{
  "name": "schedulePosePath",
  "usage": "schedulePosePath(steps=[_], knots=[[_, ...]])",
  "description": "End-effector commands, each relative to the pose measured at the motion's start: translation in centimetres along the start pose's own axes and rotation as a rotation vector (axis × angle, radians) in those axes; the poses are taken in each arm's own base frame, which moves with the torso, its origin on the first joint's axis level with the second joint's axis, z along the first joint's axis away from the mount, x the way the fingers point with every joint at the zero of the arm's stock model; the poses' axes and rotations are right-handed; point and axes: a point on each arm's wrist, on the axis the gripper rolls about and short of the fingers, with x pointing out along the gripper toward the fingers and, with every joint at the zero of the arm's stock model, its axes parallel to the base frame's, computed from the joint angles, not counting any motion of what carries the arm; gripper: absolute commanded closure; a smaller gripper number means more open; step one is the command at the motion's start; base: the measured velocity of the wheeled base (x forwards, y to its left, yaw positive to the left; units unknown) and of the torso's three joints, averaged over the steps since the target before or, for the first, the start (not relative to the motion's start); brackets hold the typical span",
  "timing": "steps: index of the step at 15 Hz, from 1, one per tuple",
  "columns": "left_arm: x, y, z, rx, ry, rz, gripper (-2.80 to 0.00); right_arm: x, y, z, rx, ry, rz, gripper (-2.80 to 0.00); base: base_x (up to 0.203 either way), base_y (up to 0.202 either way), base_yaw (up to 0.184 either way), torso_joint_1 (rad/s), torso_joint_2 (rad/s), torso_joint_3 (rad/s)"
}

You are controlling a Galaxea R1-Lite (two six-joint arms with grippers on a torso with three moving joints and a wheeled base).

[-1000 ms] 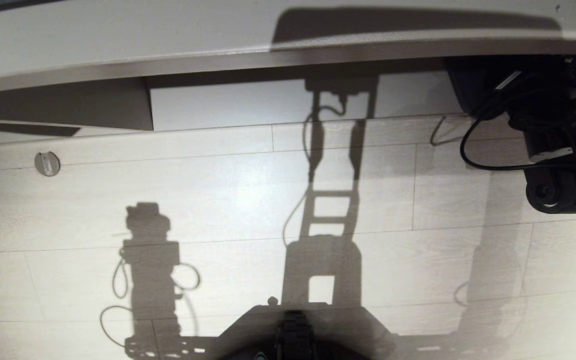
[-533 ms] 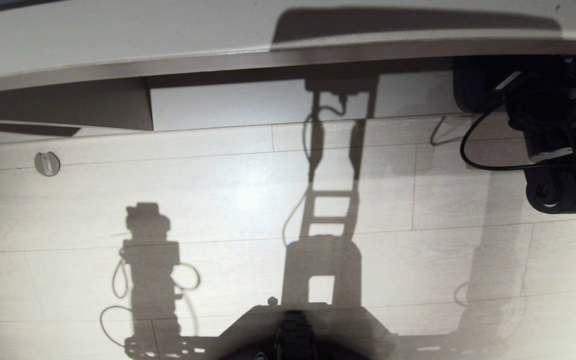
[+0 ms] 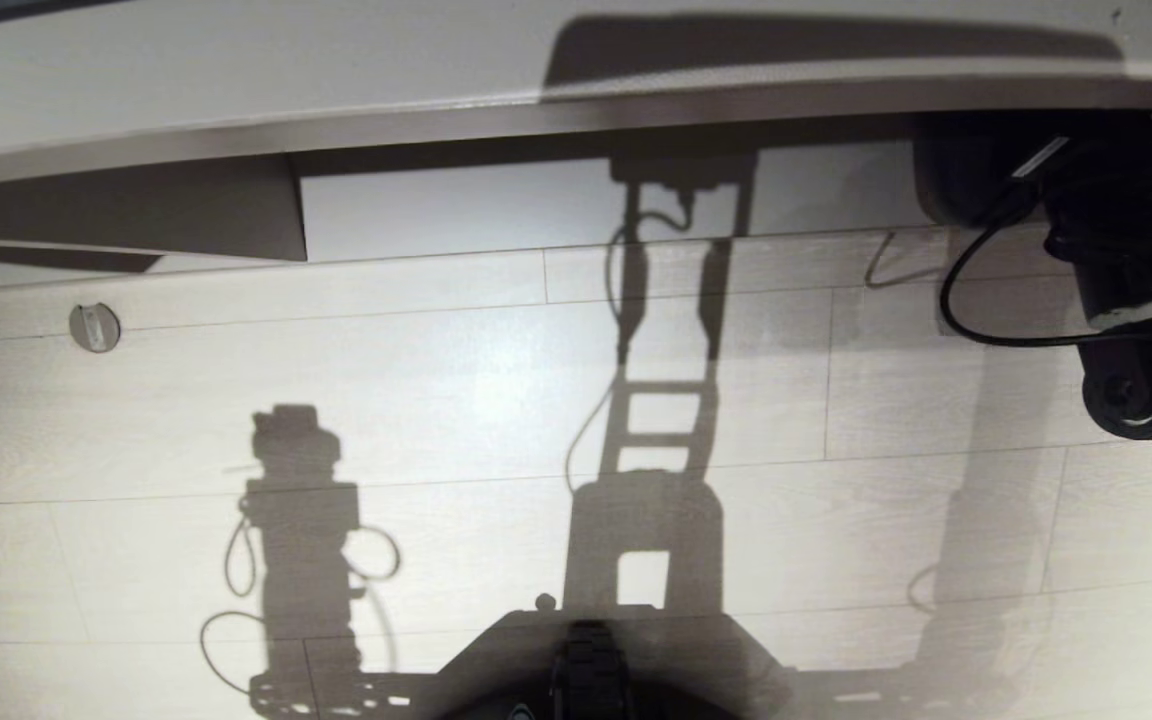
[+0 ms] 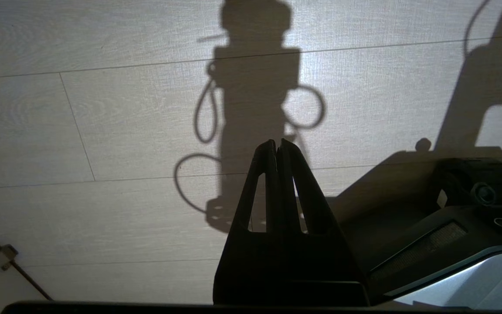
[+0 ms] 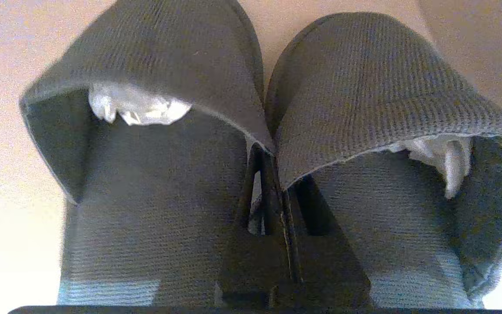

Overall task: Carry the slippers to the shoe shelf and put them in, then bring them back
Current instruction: Pick up the slippers in the shoe cabinet

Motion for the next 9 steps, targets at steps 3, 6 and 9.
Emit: schedulePosePath(steps=[3, 6, 9], knots=[[0.0, 0.0, 0.0, 0.0, -0.001, 0.0, 0.0, -1.0, -0.1, 3.0, 0.002, -0.03, -0.001, 0.0, 0.0, 0.0, 0.0, 0.0, 0.0, 0.0], [0.0, 0.0, 0.0, 0.0, -0.001, 0.0, 0.0, -2.7, -0.1, 3.0, 0.0, 0.028, 0.005, 0.0, 0.0, 0.0, 0.0, 0.0, 0.0, 0.0], [0.0, 0.0, 0.0, 0.0, -0.001, 0.0, 0.0, -5.6, -0.1, 1.9, -0.002, 0.146, 0.045, 0.0, 0.0, 0.0, 0.0, 0.0, 0.0, 0.0]])
